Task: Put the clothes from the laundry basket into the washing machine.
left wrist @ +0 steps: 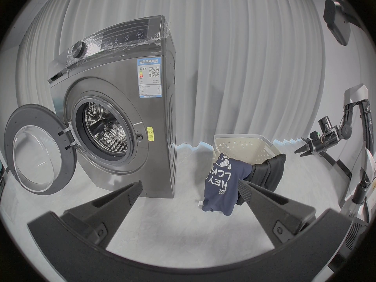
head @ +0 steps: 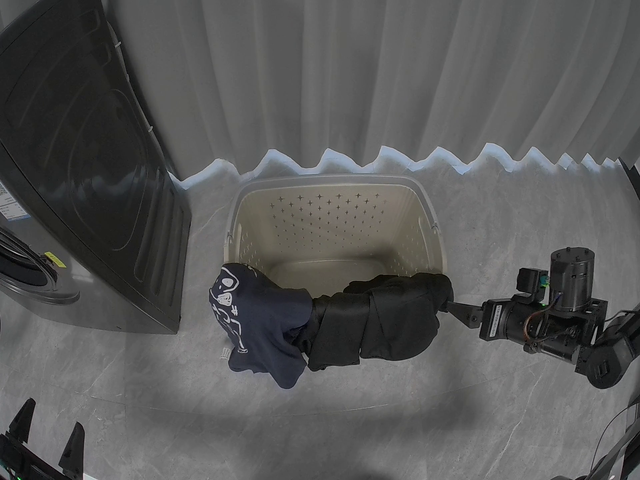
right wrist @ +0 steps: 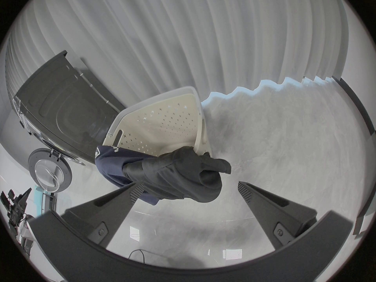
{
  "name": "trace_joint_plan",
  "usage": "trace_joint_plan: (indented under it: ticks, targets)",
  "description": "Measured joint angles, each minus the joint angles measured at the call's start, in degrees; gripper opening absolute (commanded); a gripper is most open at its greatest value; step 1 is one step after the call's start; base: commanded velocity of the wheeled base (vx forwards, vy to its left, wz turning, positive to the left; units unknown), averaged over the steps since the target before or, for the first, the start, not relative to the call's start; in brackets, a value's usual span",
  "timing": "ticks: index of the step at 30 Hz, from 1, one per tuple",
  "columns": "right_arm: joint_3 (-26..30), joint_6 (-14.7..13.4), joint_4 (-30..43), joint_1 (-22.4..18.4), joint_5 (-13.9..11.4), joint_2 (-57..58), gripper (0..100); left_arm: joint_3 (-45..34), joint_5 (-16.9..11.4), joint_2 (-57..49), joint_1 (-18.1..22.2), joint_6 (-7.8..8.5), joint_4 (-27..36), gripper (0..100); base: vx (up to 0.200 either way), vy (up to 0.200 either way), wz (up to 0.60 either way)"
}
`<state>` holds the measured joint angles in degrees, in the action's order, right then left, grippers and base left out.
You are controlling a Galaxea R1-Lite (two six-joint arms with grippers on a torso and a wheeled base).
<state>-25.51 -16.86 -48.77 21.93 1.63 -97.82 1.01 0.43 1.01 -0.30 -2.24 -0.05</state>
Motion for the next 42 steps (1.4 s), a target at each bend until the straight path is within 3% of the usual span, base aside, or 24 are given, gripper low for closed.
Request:
trace_joint_plan:
  ticks: [13,20,36,37,42]
  targets:
    - [-6.0,-2.3,-2.5,3.7,4.1,-10.3,100,0.0,0.0,0.0,0.0,0.04,0.0,100,0.000,0.000,0.00]
    - [-9.2,-4.2,-5.8,4.2,4.8,-16.1,100,0.0,-0.1,0.0,0.0,0.06,0.0,100,0.000,0.000,0.00]
    - [-16.3,-8.6,-5.9,5.4,7.4,-22.8,100,0.0,-0.1,0.0,0.0,0.15,0.0,100,0.000,0.000,0.00]
    - [-16.6,-8.7,-6.0,5.5,7.4,-23.0,0,0.0,-0.1,0.0,0.0,0.17,0.0,100,0.000,0.000,0.00]
    - [-17.1,-9.2,-6.1,5.9,7.7,-23.7,0,0.0,-0.1,0.0,0.0,0.11,0.0,100,0.000,0.000,0.00]
